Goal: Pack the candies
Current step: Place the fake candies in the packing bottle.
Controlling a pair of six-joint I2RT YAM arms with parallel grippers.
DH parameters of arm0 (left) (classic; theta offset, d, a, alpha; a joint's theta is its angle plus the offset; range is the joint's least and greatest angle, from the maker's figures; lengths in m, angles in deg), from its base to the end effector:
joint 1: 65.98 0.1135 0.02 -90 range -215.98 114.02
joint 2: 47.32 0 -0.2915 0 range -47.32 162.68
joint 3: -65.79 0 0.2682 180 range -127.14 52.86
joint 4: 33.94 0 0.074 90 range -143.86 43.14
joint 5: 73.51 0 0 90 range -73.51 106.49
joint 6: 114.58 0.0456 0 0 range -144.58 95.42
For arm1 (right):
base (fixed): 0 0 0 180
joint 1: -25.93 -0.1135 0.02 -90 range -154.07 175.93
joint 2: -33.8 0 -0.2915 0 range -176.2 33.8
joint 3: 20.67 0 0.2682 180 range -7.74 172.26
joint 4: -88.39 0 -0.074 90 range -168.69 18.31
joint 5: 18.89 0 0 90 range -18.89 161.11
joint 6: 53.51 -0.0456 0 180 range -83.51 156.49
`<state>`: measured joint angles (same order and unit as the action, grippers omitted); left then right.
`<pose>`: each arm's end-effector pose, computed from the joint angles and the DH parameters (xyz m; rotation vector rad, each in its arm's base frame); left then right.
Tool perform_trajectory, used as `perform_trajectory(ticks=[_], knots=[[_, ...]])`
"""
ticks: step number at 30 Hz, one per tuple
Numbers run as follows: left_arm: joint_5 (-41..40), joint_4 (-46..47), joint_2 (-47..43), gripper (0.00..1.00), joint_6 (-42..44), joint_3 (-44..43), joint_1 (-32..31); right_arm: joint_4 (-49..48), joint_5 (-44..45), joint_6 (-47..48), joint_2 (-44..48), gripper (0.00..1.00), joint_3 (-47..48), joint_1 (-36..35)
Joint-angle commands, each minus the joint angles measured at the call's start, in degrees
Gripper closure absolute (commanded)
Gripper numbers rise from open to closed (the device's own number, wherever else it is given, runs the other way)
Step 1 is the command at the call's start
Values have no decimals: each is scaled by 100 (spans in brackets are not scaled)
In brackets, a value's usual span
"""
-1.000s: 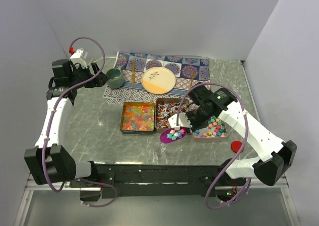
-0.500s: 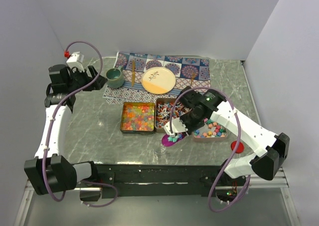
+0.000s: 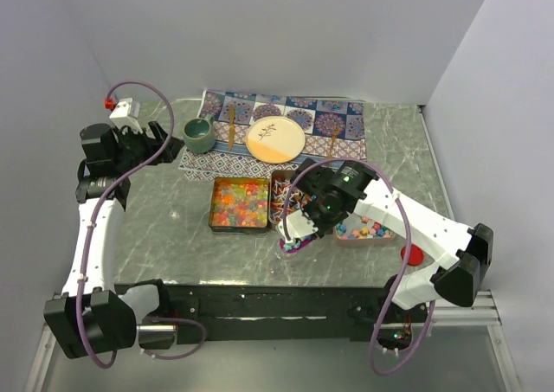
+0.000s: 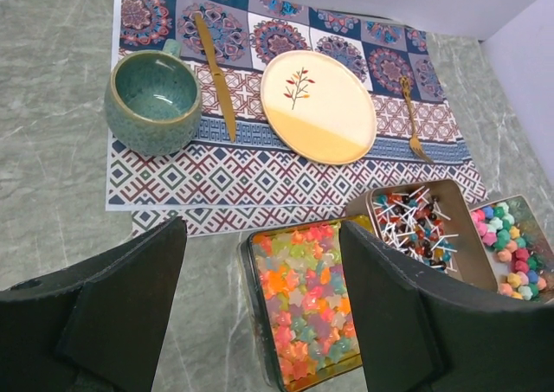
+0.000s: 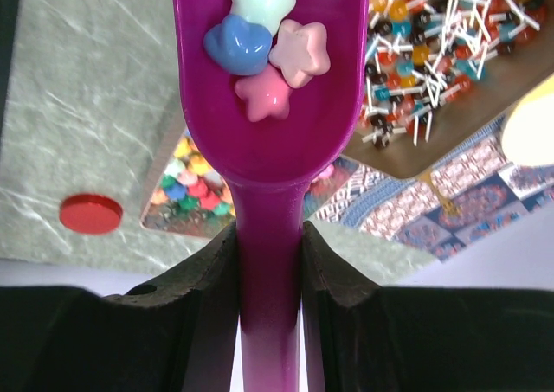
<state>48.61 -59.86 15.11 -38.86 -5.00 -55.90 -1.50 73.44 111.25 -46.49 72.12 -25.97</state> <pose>0.2581 0.0213 0.3769 -0.0089 1.8681 -0.5749 0.1609 0.2021 0.3421 -2.6200 1.3233 -0.1216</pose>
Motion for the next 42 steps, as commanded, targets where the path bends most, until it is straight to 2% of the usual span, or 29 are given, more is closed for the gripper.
perform_trajectory(ticks=[1, 12, 23, 33, 36, 39, 42], knots=[[145, 376, -153, 23, -162, 12, 20, 560, 593, -84, 57, 100, 241, -197], [216, 420, -161, 22, -189, -14, 28, 552, 751, -155, 163, 100, 373, -479], [277, 438, -135, 22, -268, -102, 20, 552, 1419, -155, 251, 100, 373, -1068], [278, 482, -56, 23, -391, -199, 28, 552, 1771, -199, 233, 100, 548, -1182], [268, 578, 23, 22, -601, -102, 28, 552, 1780, -251, 233, 100, 889, -1103], [444, 850, 128, 23, -953, 135, 2, 543, 1587, -348, 216, 100, 1408, -718], [541, 886, 348, 24, -1120, 214, -182, 465, 1674, -261, 93, 100, 1385, 20]])
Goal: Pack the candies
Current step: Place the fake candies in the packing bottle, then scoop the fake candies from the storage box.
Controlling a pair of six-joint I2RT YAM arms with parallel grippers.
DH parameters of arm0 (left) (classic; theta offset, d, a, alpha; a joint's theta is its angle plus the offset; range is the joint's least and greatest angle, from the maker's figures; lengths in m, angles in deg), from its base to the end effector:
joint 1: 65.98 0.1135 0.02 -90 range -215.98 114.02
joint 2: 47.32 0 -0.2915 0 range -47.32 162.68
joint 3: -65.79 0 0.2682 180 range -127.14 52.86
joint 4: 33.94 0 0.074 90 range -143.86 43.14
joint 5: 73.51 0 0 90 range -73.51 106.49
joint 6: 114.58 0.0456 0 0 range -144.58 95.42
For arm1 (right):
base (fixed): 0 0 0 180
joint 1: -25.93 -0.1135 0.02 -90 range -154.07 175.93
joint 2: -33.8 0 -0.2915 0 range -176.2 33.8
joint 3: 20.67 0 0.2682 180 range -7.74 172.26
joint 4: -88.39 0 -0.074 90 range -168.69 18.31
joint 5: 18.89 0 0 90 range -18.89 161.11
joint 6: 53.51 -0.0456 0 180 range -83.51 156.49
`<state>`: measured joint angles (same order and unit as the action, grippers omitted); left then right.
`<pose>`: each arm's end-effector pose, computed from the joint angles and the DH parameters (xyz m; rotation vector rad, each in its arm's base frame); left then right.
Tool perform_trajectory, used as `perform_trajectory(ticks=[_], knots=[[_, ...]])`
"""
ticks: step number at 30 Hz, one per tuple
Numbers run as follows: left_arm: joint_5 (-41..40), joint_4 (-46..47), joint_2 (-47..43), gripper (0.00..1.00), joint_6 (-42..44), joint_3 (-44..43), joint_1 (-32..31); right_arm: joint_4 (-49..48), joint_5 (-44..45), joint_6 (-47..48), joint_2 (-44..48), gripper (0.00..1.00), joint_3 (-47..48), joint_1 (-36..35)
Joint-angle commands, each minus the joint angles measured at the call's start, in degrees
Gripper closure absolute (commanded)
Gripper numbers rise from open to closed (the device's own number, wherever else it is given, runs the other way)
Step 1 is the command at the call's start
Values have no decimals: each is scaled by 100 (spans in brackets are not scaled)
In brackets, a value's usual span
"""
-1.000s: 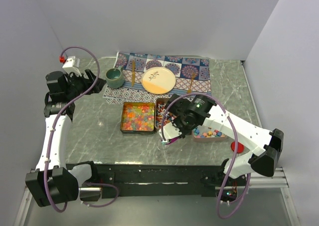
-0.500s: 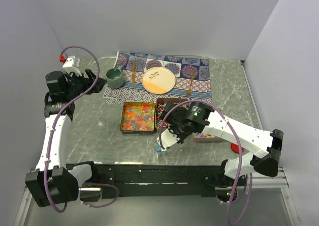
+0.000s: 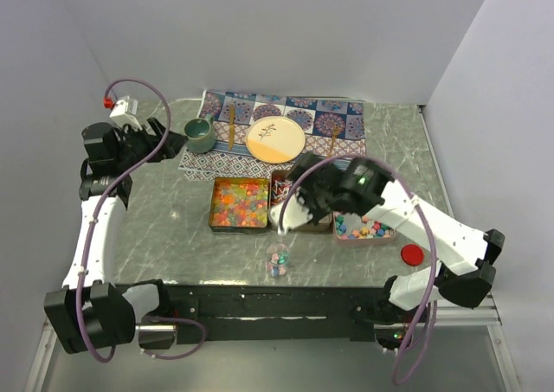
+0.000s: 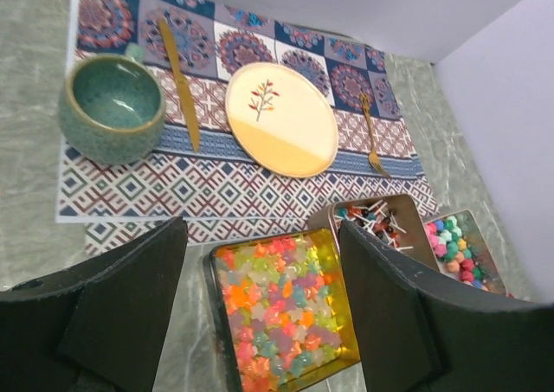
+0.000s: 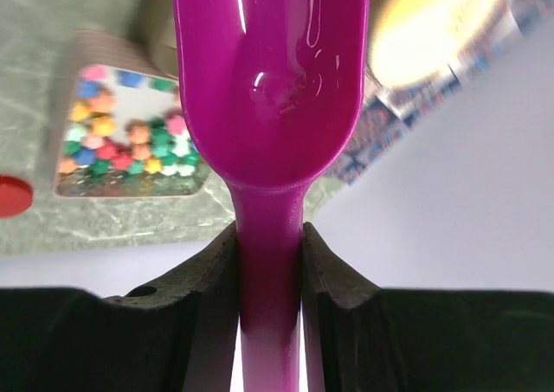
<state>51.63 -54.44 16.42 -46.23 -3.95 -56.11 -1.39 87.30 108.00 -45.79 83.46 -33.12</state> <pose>0.2661 0.0197 0.3751 -0.0635 1.8313 -0.7020 0.1445 0.2163 0.4043 -2.4328 1.2116 -0.4476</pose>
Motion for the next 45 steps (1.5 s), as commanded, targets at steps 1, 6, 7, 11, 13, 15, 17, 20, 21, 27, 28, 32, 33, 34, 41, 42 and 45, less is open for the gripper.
perform_trajectory(ticks=[1, 6, 7, 11, 13, 15, 17, 20, 21, 27, 28, 32, 33, 34, 41, 42, 45], knots=[[205, 309, 269, 24, -366, 101, -309, 349, 324, 126, -56, 100, 188, 928], [64, 204, 472, 27, -155, 285, -732, -617, 877, 601, -363, 100, -453, 1886], [81, 230, 490, 29, -164, 424, -793, -741, 965, 636, -529, 100, -515, 1958], [169, 344, 481, 42, -217, 829, -925, -1198, 1387, 830, -1092, 100, -542, 2116], [256, 449, 498, 59, -269, 1014, -943, -1234, 1659, 847, -1504, 100, -393, 2116], [344, 546, 560, 75, -383, 1120, -952, -1322, 1896, 918, -1908, 100, -288, 2117], [371, 652, 638, 99, -463, 1190, -952, -1358, 2204, 988, -2173, 100, -156, 2116], [398, 635, 823, 99, -472, 1182, -952, -1384, 2564, 1128, -2587, 100, 134, 2117], [424, 626, 867, 99, -472, 1173, -952, -1375, 2626, 1155, -2744, 100, 283, 2117], [591, 705, 999, 99, -551, 1217, -960, -1278, 3013, 1155, -3246, 100, 636, 2108], [617, 861, 991, 99, -577, 1234, -960, -1296, 3039, 1173, -3290, 100, 636, 2108], [635, 837, 999, 99, -533, 1208, -960, -1384, 2943, 1269, -3370, 100, 435, 2029], [635, 828, 1017, 99, -516, 1217, -960, -1436, 2926, 1287, -3344, 100, 356, 1976], [635, 819, 1026, 99, -507, 1217, -960, -1480, 2908, 1304, -3326, 100, 268, 1932], [617, 766, 1035, 99, -428, 1147, -952, -1315, 2470, 901, -3431, 100, -32, 1572], [583, 627, 1035, 99, -402, 1147, -960, -1270, 2373, 857, -3449, 100, -6, 1528], [539, 634, 973, 99, -375, 1217, -952, -1007, 2030, 611, -3510, 100, 161, 1414]])
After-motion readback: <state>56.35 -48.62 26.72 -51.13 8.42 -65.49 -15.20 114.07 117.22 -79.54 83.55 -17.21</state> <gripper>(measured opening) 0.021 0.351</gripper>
